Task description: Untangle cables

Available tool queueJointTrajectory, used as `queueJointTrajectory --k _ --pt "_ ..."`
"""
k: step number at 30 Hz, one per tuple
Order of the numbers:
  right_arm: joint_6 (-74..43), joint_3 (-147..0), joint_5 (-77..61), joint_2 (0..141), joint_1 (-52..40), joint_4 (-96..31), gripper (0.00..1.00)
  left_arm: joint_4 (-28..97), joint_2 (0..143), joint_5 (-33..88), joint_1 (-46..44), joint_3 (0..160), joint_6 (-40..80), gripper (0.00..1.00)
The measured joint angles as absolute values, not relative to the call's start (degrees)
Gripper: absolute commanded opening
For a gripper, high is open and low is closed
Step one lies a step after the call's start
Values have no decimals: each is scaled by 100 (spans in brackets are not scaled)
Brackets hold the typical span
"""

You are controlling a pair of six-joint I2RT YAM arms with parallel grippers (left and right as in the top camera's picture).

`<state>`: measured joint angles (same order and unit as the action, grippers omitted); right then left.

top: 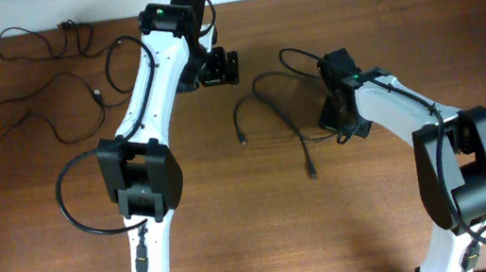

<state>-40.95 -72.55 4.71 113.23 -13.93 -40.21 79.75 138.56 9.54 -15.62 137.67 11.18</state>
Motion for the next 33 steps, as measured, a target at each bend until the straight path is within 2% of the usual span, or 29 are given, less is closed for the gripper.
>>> queueJointTrajectory --k 3,5,8,11,16,17,18,20,21,25,26,27,30,33 --pt "-4027 -7487 185 11321 -1380 -4703 4 7979 13856 978 -1562 13767 1116 99" --pt "-3739 -7778 -215 11063 -1382 -4928 4 7968 13856 1400 -1562 13767 836 99" --pt "-3291 -8313 -1208 9710 -1393 -4921 4 7942 13856 2300 -1562 13767 333 99" --pt "-3138 -8530 -1844 8329 -1393 -4941 4 7933 13856 2585 -1573 13767 196 99" --pt "-3105 -8541 -2213 7450 -1393 -5137 4 7931 13856 2827 -1573 13767 86 99" --pt "-3103 -8538 -2226 7450 -1393 -5188 9 7929 13856 3028 -1573 13767 -34 99" --pt "-3105 -8534 -2215 7481 -1393 -5266 25 7929 13856 3330 -1573 13767 -217 99" --pt "-3118 -8538 -1846 7575 -1393 -5592 50 7937 13856 3559 -1575 13767 -357 99" --pt "-3225 -8536 -1496 7699 -1393 -5865 58 7935 13856 3605 -1584 13767 -401 99" --pt "-3415 -8523 -604 8656 -1393 -6377 68 7935 13856 3607 -1599 13767 -495 99" --pt "-3439 -8519 -443 8995 -1393 -6453 80 7933 13856 3607 -1599 13767 -497 99" --pt "-3448 -8517 -276 9297 -1393 -6521 82 7933 13856 3607 -1599 13767 -497 99" --pt "-3378 -8506 71 10560 -974 -6534 81 7996 13856 3527 -1599 13767 -499 99" --pt "-2681 -8506 19 11131 -375 -6425 80 7990 13856 3450 -1599 13767 -499 99"
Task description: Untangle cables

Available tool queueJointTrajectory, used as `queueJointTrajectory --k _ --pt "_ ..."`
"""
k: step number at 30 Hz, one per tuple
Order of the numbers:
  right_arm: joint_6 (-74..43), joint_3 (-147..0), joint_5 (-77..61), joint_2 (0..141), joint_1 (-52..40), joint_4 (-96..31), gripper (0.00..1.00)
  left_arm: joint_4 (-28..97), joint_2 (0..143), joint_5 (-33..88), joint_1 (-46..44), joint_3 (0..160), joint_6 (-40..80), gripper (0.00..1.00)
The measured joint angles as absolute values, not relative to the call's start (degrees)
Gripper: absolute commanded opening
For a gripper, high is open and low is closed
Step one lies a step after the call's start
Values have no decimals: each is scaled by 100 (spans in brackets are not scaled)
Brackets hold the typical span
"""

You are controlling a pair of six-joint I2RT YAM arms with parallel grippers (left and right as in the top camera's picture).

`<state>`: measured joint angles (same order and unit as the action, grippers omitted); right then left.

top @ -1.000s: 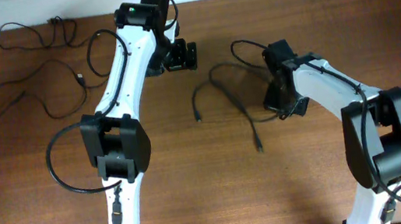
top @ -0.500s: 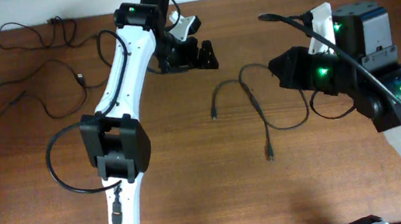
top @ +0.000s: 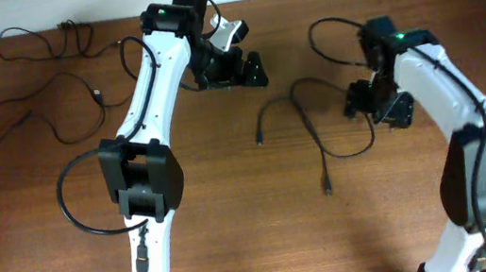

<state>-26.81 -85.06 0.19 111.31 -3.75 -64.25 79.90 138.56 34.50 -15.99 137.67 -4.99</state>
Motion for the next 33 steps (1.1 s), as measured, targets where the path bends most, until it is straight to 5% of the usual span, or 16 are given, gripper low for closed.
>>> queueJointTrajectory --k 3,10,17,19,25,28,33 --pt "-2095 -8506 -91 11662 21 -6410 64 7972 13856 3424 -1599 13767 -499 99" --pt "-1754 -8447 -200 11922 23 -6213 63 7972 13856 3409 -1599 13767 -497 99" --pt "-1669 -8119 -196 11889 23 -5837 44 7970 13856 3409 -1599 13767 -499 99" --pt "-1649 -7964 -220 11793 23 -5636 6 7972 13856 3409 -1599 13767 -497 99" --pt "-1647 -7671 -646 11596 49 -5310 4 7970 13856 3409 -1599 13767 -499 99" --pt "-1448 -7572 -2029 11520 34 -5321 4 7990 13856 3415 -1599 13767 -497 99" --pt "-1127 -7533 -3485 9524 34 -5347 4 7988 13856 4075 -1605 13767 -499 99"
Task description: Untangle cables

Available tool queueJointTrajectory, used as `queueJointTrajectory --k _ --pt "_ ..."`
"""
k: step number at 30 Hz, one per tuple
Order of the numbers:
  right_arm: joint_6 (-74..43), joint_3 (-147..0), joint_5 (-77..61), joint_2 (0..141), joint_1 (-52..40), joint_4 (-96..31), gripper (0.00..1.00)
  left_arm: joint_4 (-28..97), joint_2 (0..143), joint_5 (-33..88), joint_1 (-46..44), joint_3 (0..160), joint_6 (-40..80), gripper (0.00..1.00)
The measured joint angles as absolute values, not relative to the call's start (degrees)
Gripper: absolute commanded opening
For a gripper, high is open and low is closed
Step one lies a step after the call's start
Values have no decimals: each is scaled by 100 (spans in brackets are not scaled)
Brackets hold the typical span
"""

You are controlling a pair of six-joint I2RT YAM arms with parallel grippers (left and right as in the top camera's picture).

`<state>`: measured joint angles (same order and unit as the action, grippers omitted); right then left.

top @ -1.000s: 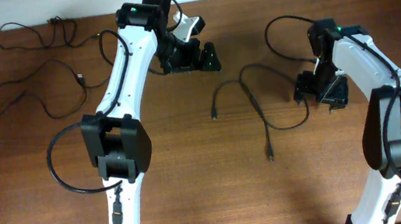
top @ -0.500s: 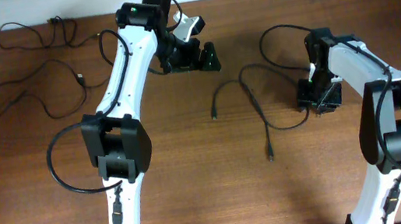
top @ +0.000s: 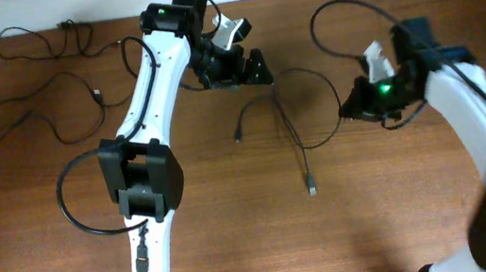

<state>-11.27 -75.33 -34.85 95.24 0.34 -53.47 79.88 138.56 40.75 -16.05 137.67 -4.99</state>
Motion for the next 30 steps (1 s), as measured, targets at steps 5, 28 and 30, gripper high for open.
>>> queueJointTrajectory --k 5,28,30 --pt "-1094 -7548 -3981 8058 -99 -5461 4 7887 13856 4501 -1717 13767 -521 99" --pt "-2272 -7548 -1927 8556 -246 -6029 73 8143 14639 2141 -3205 13767 1039 56" --pt "-2276 -7548 -1929 8556 -246 -6031 72 8132 14883 2005 -3312 13767 1339 56"
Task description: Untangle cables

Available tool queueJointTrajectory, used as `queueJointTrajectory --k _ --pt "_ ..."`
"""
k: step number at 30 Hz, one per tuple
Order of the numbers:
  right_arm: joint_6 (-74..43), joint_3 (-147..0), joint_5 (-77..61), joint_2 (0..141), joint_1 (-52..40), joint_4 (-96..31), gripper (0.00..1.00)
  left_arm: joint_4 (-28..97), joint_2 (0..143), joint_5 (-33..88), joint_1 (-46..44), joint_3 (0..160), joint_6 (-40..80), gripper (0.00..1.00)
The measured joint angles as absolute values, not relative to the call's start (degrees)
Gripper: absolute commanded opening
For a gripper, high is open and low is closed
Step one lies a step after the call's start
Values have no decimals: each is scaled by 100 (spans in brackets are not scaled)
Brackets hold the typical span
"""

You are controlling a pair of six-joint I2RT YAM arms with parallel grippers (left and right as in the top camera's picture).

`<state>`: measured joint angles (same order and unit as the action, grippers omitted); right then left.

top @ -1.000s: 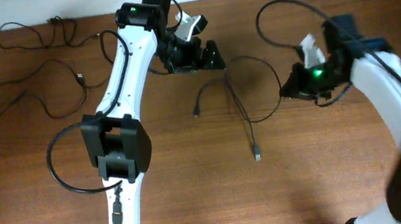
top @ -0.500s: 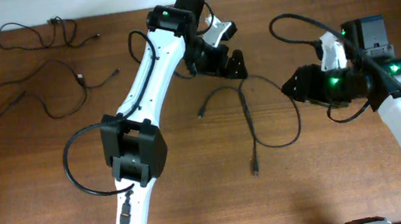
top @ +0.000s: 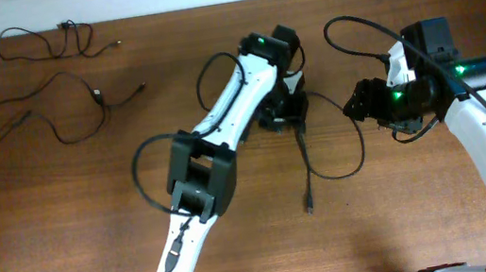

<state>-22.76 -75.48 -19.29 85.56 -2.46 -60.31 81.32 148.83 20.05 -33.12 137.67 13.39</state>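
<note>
A black cable [top: 305, 161] lies at the table's middle, its plug end [top: 309, 209] pointing to the front. A loop of it curves right to about [top: 357, 144] and runs up to my right gripper [top: 359, 103], which is shut on it. My left gripper [top: 284, 114] is down on the cable's upper part, and its own wrist hides the jaws. The cable's other end is hidden under that gripper.
Two more black cables lie apart at the far left: a thin one [top: 39, 42] along the back edge and a looped one [top: 40, 112] below it. The right arm's own cable [top: 356, 25] arcs above its wrist.
My left gripper was near the back centre and is now to the right and lower, on the cable's upper part. The cable's short free end no longer shows. The right gripper stays about where it was.
At first both grippers sat near the cable's ends, the right one low on it. The right gripper then stood further right with the cable dragged along and stretched. The left gripper stayed at the back until now, when it is down on the cable.
</note>
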Motion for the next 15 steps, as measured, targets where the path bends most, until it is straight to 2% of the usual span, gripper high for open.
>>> queueJointTrajectory --k 3,4,7,8,15 --pt "-2276 -7548 -1903 8558 -246 -6038 72 7990 15093 2036 -3428 13799 1597 52" --pt "-2276 -7548 -1903 8558 -246 -6036 72 7935 15093 2047 -3439 13799 1625 45" --pt "-2276 -7548 -1903 8558 -246 -6045 72 7725 15100 2062 -3457 13799 1662 15" --pt "-2276 -7548 -1903 8558 -246 -6045 72 7690 15128 2047 -3457 13799 1702 0" --pt "-2276 -7548 -1883 8558 -246 -6045 73 8023 15146 1859 -3452 13913 1708 0"
